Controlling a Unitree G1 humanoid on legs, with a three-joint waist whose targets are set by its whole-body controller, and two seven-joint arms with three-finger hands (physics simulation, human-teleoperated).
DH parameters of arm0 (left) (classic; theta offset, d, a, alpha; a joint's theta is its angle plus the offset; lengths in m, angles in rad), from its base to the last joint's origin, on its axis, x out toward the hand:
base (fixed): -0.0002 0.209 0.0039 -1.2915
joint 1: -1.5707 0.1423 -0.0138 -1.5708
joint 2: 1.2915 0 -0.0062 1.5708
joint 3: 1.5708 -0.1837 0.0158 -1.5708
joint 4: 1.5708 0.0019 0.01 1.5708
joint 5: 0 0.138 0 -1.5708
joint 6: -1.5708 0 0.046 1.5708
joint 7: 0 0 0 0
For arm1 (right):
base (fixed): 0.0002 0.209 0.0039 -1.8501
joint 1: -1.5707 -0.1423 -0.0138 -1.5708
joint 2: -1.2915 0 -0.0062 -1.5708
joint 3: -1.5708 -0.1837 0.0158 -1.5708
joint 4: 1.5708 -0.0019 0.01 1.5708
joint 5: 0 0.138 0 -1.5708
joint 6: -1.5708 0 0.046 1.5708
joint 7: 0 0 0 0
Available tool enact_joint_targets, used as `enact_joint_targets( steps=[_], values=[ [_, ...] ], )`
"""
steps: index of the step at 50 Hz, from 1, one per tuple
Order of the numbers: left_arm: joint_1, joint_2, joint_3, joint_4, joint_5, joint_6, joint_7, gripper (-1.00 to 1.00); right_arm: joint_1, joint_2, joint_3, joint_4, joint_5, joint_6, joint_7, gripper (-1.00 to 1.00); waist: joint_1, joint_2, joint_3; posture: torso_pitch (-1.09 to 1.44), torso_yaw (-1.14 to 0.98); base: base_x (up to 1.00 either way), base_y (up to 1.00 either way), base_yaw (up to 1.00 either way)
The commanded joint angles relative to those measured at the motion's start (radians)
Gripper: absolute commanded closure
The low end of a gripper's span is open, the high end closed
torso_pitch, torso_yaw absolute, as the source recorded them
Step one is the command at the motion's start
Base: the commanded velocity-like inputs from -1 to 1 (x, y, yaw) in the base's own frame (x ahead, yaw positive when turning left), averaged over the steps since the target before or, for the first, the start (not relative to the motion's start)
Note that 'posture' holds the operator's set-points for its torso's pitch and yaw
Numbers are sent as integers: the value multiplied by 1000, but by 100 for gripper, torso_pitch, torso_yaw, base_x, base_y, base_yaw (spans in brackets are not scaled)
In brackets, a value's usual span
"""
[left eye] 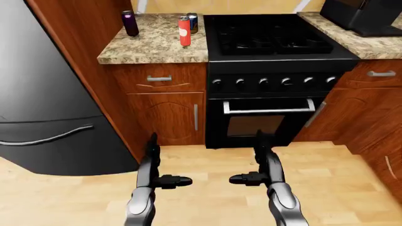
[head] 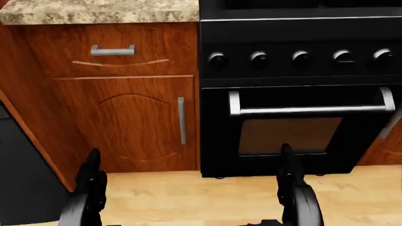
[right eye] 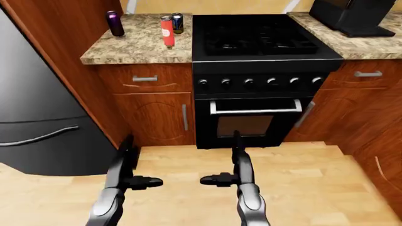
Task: Move the drinks to the dining counter.
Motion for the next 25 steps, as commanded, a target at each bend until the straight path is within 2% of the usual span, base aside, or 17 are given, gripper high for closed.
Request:
enact_joint_targets(
  steps=[1,3,4,5,7,8,16,19,23,25],
  values=[
    [-31,0,-1,-93,-4,-59,2,-100,-34,-9,-10,-85,12,-48,5,-100,-2,-8,-1,0,0,0,0,0],
    [-32,0,-4,-93,1,-60,4,-100,-38,-10,-13,-73,10,-57,5,-100,7,-1,-62,0,0,0,0,0],
    [-36,1,-3,-85,2,-64,4,-100,-35,-9,-10,-84,7,-51,5,-100,6,-2,-52,0,0,0,0,0],
    [-37,2,-3,-75,4,-71,4,-100,-32,-8,-8,-89,6,-49,5,-100,7,-7,-17,0,0,0,0,0],
    [-33,3,-2,-89,6,-64,8,-100,-36,-7,-6,-84,3,-51,4,-100,8,-9,-69,0,0,0,0,0],
    [-35,4,0,-96,5,-56,7,-100,-40,-7,-6,-81,2,-52,3,-100,8,-8,-75,0,0,0,0,0],
    [-76,16,4,-307,39,182,-2,-100,-80,-18,-17,-159,2,35,5,-100,7,-4,-82,0,0,0,0,0],
    [-119,26,16,-396,37,290,-10,-100,-96,-24,-20,-274,3,141,6,-100,8,-4,-89,0,0,0,0,0],
    [-176,39,29,-476,36,394,-16,-100,-158,-41,-52,-366,26,264,6,-100,9,-3,-95,0,0,0,0,0],
    [-210,52,26,-512,55,433,-17,-100,-190,-46,-77,-418,86,349,13,-100,9,-3,-95,0,0,0,0,0]
  ],
)
